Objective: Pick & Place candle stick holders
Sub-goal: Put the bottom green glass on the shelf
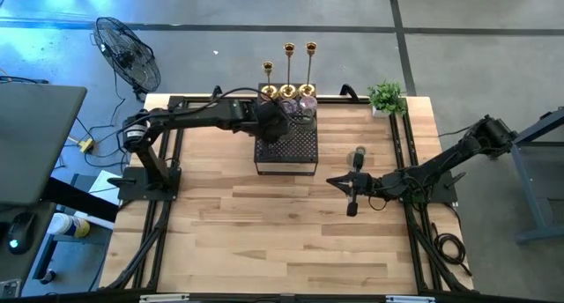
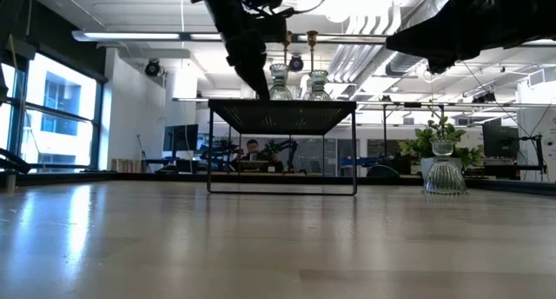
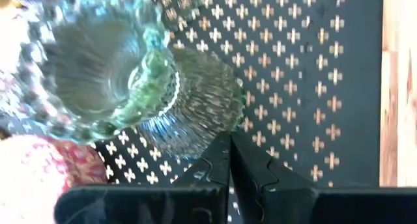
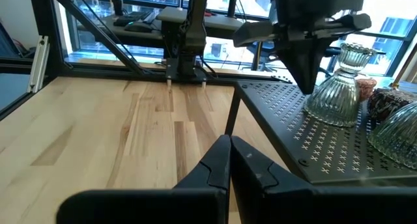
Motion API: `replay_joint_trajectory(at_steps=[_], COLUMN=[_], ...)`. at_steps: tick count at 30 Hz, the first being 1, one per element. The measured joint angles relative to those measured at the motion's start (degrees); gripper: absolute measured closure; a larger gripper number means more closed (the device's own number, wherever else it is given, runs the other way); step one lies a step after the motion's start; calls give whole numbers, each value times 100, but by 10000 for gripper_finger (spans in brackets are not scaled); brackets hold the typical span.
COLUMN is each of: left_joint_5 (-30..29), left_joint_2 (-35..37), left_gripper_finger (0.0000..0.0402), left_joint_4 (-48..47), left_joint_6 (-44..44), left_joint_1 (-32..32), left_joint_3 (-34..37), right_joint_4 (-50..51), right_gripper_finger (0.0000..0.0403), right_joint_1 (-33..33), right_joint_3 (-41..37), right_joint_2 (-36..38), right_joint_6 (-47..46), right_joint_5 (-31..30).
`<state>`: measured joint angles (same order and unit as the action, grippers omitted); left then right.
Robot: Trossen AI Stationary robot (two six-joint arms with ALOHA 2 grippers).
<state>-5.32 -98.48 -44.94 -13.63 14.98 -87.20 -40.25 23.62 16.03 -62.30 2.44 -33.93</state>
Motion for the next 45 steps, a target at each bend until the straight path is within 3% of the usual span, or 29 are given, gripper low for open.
replay_joint_trajectory(at_steps=[17,45], left_joint_5=[-530,-789], left_joint_2=[0,61], left_gripper_finger=[396,396], left_joint_4=[596,808], left_joint_6=[40,55], left_joint_1=[7,155], left_joint_3=[-2,-4], right_joint_4=[6,13], right_gripper_finger=[401,402], right_joint_1=[0,0], right_joint_3=[0,0], right_joint_2=[0,0], right_joint_6=[-3,0], right_joint_5=[8,6])
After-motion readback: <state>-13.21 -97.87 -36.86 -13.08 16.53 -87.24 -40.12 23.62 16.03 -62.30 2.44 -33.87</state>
